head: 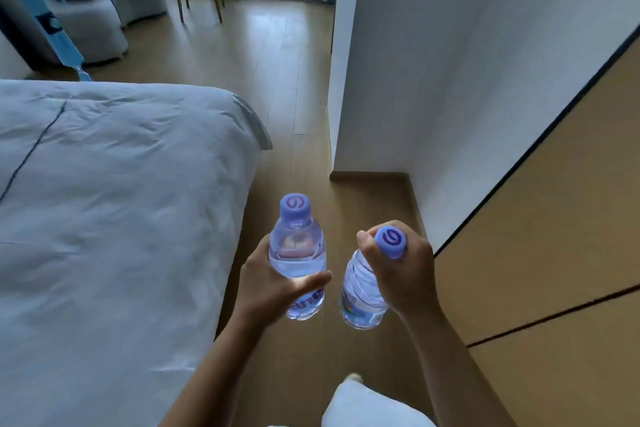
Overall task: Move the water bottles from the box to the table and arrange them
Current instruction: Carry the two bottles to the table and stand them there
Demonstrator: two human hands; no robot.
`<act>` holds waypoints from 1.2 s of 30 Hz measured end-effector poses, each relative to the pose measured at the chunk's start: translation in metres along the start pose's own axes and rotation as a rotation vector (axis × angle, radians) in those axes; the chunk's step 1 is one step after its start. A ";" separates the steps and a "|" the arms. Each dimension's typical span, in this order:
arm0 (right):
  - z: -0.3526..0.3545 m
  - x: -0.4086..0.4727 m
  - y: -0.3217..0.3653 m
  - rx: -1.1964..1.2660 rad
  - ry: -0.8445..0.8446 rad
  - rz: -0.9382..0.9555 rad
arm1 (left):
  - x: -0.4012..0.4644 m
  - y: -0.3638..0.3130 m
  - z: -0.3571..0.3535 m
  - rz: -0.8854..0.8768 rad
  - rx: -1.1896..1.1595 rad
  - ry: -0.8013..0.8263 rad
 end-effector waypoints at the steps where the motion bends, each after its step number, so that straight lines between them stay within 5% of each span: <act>1: -0.008 0.021 -0.011 0.002 0.004 -0.006 | 0.024 0.004 -0.004 0.001 0.000 0.012; 20: -0.182 0.488 -0.134 0.038 0.197 0.081 | 0.494 -0.017 -0.015 0.004 0.045 -0.143; 36: -0.370 0.807 -0.210 -0.010 0.062 0.046 | 0.898 0.016 0.063 -0.060 0.031 -0.088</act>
Point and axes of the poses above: each hand's wrist, its own x-axis towards the middle knuckle, its own z-axis out of the back of the hand, y = z × x, the point moved 6 cm from there along x, towards the middle knuckle, and after that the axes turned 12 degrees about x, right-handed, at the moved point
